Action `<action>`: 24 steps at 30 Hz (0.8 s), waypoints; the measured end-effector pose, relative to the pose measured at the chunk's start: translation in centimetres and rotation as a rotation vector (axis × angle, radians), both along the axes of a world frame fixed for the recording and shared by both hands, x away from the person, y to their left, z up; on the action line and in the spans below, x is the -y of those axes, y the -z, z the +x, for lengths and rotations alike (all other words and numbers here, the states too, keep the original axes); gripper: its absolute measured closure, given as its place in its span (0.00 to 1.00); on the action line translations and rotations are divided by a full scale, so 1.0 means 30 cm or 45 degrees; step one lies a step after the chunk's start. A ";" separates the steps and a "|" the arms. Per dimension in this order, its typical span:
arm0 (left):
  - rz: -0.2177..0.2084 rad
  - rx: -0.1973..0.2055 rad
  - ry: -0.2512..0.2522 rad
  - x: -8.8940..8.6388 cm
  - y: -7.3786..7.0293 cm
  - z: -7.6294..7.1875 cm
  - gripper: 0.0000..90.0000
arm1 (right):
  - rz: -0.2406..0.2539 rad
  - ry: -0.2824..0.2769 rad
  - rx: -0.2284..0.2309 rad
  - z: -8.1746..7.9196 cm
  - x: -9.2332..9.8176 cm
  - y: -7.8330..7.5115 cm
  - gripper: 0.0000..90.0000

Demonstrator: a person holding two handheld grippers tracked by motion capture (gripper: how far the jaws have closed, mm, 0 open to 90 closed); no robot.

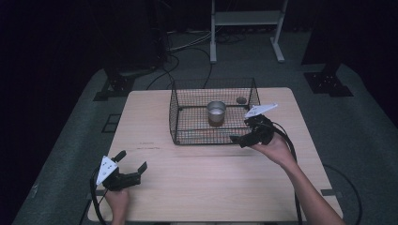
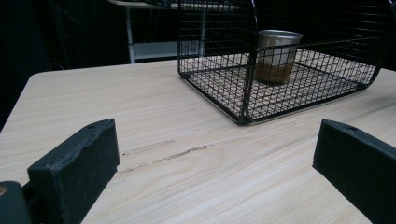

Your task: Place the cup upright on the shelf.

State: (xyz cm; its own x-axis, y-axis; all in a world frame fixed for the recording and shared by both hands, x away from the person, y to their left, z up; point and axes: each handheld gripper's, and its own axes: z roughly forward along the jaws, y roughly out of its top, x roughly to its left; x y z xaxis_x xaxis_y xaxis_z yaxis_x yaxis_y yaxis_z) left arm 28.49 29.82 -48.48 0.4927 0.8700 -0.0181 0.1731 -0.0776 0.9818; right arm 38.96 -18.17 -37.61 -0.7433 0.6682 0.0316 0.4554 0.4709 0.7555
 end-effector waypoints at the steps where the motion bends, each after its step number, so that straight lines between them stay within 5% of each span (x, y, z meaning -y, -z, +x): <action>1: 0.001 -0.001 -0.001 0.000 0.000 0.000 0.00 | 0.000 0.005 -0.003 -0.005 0.004 0.002 0.10; 24: 0.010 0.000 0.003 0.004 -0.001 -0.002 0.00 | 0.039 0.060 -0.044 -0.091 0.114 0.099 0.10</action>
